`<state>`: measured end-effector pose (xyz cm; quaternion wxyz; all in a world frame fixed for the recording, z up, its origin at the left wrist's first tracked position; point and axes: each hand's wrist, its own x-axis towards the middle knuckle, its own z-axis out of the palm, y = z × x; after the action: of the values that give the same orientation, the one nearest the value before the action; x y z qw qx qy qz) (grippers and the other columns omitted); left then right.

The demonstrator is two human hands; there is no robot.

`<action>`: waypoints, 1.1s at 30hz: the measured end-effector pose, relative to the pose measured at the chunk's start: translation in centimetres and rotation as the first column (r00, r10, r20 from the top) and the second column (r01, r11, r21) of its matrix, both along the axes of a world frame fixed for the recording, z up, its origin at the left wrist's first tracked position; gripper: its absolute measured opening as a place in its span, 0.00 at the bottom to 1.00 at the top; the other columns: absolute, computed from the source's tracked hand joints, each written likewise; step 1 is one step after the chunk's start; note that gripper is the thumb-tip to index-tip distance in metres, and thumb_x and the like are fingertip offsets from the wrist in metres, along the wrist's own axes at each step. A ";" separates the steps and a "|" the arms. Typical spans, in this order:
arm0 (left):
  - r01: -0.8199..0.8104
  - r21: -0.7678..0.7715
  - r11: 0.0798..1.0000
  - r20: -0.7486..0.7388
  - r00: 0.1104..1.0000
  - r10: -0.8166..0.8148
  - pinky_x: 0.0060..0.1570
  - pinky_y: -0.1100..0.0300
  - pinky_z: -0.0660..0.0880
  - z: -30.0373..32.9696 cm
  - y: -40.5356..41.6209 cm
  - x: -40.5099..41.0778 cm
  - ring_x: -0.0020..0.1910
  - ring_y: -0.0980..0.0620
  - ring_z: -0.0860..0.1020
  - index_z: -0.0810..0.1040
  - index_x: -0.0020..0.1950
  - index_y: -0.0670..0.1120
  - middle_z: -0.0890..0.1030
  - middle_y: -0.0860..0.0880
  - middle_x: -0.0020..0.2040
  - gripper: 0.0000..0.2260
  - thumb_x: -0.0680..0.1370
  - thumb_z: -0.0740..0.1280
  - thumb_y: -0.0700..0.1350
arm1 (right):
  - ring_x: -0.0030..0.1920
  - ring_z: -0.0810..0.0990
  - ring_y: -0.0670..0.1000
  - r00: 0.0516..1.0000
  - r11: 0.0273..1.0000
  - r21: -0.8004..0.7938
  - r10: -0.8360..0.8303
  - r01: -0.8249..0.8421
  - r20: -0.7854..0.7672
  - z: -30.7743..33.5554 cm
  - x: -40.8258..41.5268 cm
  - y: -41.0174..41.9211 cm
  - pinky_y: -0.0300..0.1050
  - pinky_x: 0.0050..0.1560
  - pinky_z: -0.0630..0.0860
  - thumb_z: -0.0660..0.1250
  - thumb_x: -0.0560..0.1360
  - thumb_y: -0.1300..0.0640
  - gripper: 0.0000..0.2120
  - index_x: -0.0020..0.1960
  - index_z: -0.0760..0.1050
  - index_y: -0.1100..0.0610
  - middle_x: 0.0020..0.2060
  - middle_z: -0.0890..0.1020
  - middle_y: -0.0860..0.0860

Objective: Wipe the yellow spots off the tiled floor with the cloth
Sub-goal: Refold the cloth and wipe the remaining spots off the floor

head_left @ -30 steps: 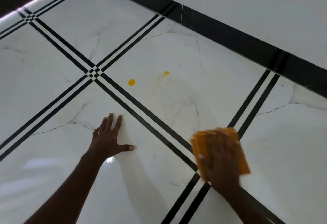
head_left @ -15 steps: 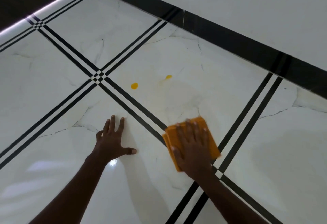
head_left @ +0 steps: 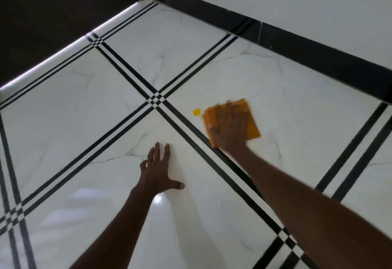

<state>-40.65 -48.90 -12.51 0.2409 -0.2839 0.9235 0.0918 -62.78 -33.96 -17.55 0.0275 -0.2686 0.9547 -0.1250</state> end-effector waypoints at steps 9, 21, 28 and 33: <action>-0.014 -0.028 1.000 0.077 0.997 0.016 0.75 0.35 0.53 -0.8 -1.6 -0.2 0.80 0.38 0.36 0.29 0.80 0.50 0.30 0.41 0.80 0.68 0.62 0.76 0.71 | 0.77 0.64 0.68 1.000 0.991 0.130 -0.011 0.011 0.001 0.0 0.8 16.2 0.70 0.76 0.56 0.50 0.80 0.38 0.36 0.83 0.58 0.55 0.80 0.63 0.62; -0.022 -0.046 0.999 0.075 0.997 0.026 0.76 0.36 0.47 -0.7 -1.6 0.0 0.80 0.39 0.36 0.30 0.80 0.51 0.30 0.42 0.80 0.65 0.65 0.77 0.67 | 0.80 0.60 0.67 0.962 0.963 0.048 0.266 -0.264 -0.058 -0.5 1.1 -9.4 0.72 0.78 0.51 0.51 0.80 0.37 0.35 0.83 0.56 0.51 0.81 0.61 0.61; -0.075 -0.005 0.997 -0.016 0.997 0.075 0.77 0.38 0.48 -0.7 -1.6 0.5 0.81 0.41 0.36 0.30 0.80 0.53 0.30 0.45 0.81 0.66 0.62 0.76 0.69 | 0.79 0.61 0.67 0.976 0.965 0.150 0.215 -0.214 0.008 0.5 1.6 11.1 0.69 0.77 0.55 0.51 0.80 0.38 0.35 0.83 0.59 0.53 0.81 0.61 0.60; -0.059 -0.019 0.998 -0.007 0.998 0.059 0.76 0.37 0.49 -1.0 -1.8 0.4 0.81 0.41 0.36 0.30 0.80 0.53 0.30 0.44 0.80 0.66 0.63 0.76 0.69 | 0.77 0.61 0.73 0.985 0.982 0.086 -0.171 0.167 0.036 0.6 -7.1 2.2 0.76 0.75 0.54 0.44 0.78 0.34 0.40 0.83 0.56 0.55 0.79 0.61 0.67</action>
<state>-40.24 -50.72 -13.50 0.2324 -0.3129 0.9164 0.0907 -69.92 -31.73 -16.91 0.0483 -0.1824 0.9776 -0.0931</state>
